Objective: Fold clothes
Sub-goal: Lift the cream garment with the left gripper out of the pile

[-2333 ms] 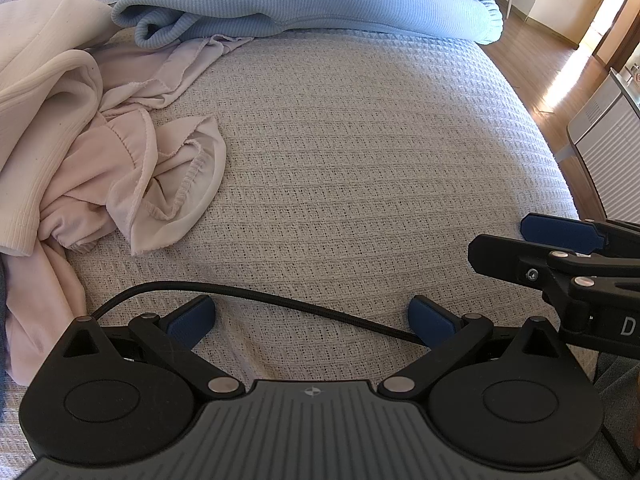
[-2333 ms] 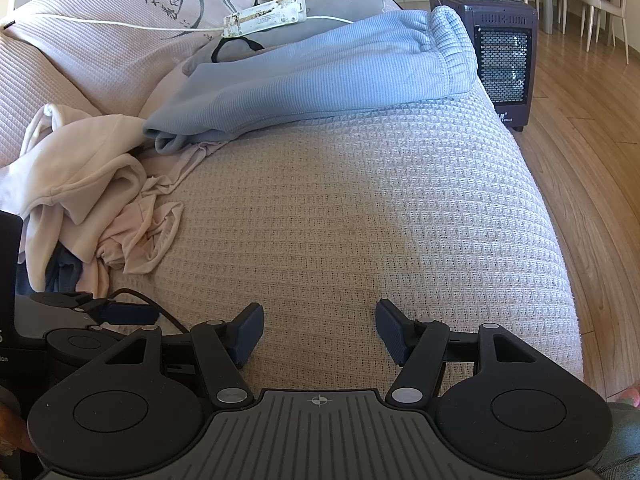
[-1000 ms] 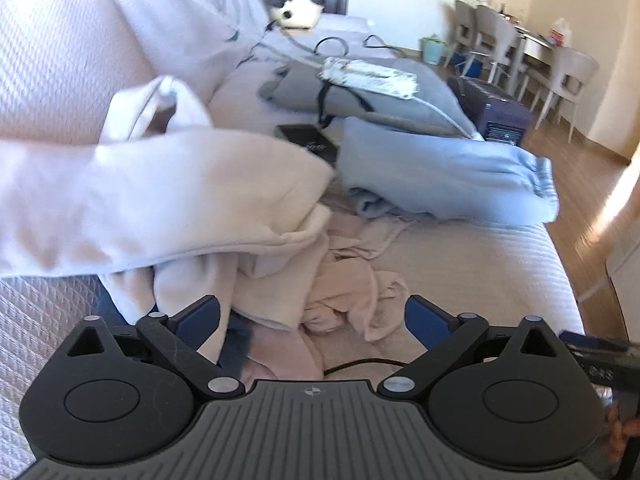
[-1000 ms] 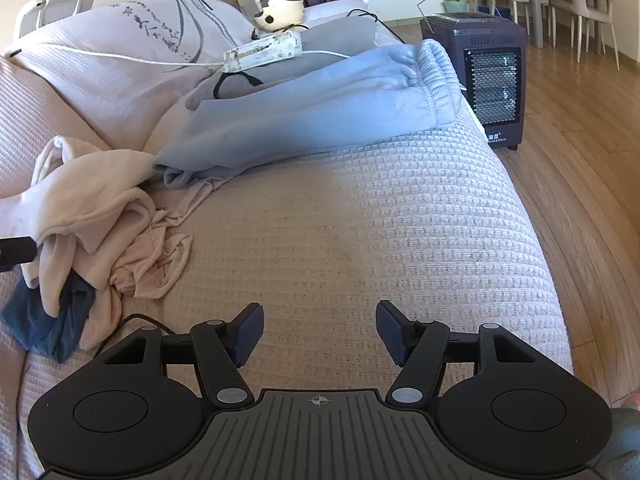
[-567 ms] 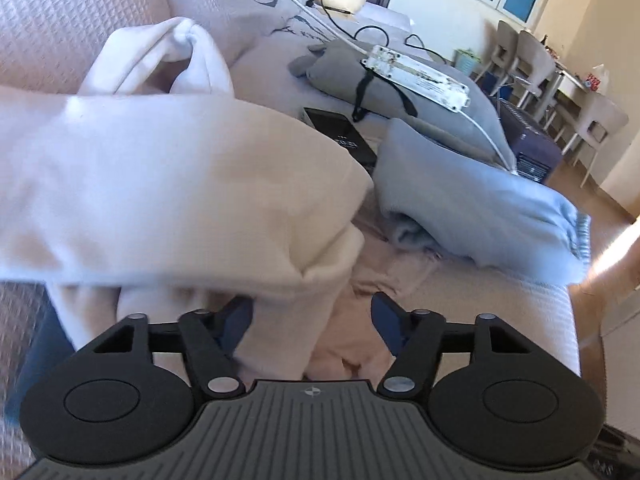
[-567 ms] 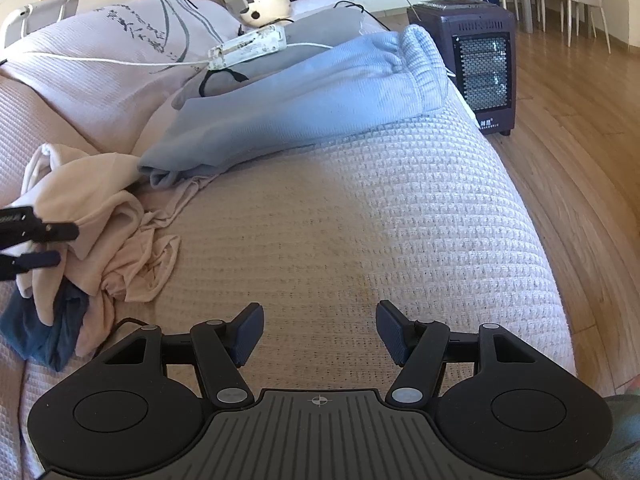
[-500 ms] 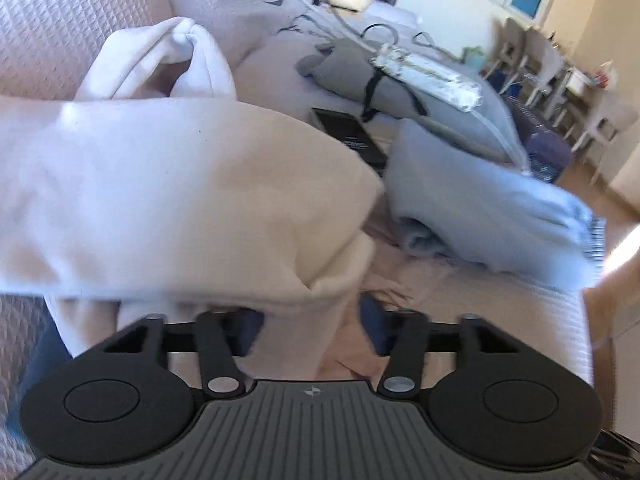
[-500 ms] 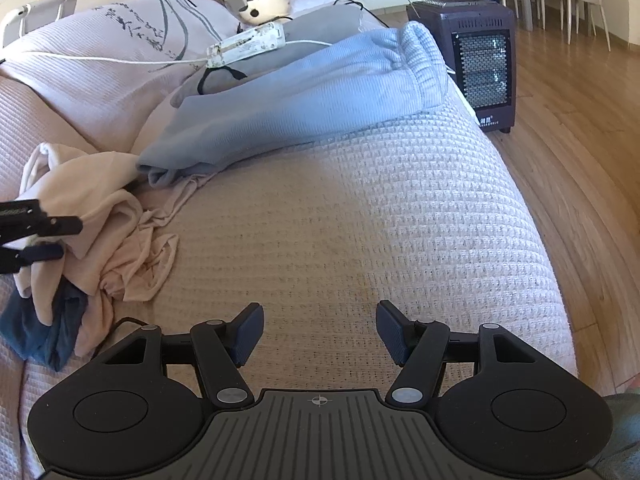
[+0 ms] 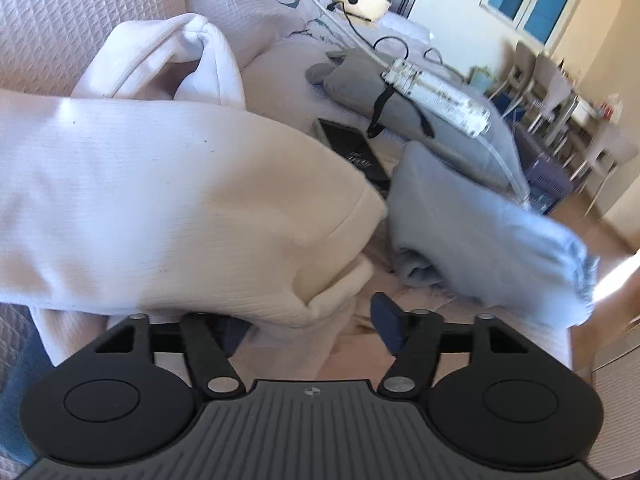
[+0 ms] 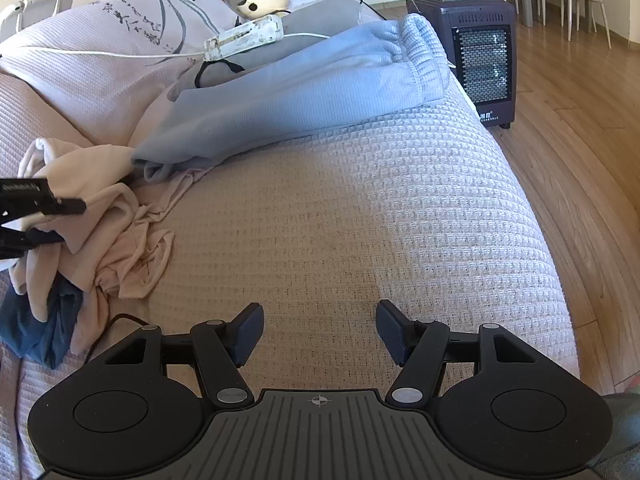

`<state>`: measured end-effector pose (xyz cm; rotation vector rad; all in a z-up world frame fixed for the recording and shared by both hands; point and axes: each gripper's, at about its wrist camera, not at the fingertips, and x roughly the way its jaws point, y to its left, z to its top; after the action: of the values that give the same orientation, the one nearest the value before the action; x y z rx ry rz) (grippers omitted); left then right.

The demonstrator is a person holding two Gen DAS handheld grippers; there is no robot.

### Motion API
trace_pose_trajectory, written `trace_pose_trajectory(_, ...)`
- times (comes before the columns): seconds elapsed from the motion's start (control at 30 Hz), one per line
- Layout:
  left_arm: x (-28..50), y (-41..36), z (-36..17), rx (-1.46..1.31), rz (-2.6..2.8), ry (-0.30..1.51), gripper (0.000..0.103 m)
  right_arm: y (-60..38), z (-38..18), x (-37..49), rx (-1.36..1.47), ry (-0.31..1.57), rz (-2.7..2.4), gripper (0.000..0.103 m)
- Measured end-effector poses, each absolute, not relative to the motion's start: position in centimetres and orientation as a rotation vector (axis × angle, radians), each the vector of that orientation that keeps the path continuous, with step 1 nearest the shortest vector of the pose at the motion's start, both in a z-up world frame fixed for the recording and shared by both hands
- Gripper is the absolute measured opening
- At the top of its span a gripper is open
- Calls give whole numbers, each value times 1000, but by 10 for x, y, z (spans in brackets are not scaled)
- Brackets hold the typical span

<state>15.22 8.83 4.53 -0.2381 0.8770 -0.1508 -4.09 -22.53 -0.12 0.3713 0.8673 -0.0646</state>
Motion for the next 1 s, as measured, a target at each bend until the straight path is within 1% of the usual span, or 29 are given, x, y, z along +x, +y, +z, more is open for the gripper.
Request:
trace_pose_trajectory(0.13,154,88,48,-251,-150,873,65,-226,-1,-42,372,868,-63,63)
trace_pose_trajectory(0.2,159,87,45,-239,-128,877,61,-226,-1,-41,374,868,-63,63)
trace_pose_trajectory(0.27,163,88,43,-240,-108,879,54,-226,-1,-41,375,868,-62,63)
trace_pose_trajectory(0.37,169,88,39,-242,-84,882,49,-227,-1,-41,376,868,-62,63)
trace_pose_trajectory(0.5,170,84,38,-189,-74,857,22,-226,-1,-41,374,871,-63,63)
trace_pose_trajectory(0.57,167,82,42,-182,-102,848,17,-226,-1,-40,370,871,-63,63)
trace_pose_trajectory(0.7,151,80,65,-169,-204,796,15,-226,1,-41,364,859,-63,63)
trace_pose_trajectory(0.8,128,78,97,-146,-294,752,14,-225,5,-42,364,839,-59,63)
trace_pose_trajectory(1.0,70,76,160,-70,-488,671,14,-229,28,-59,389,732,-50,63)
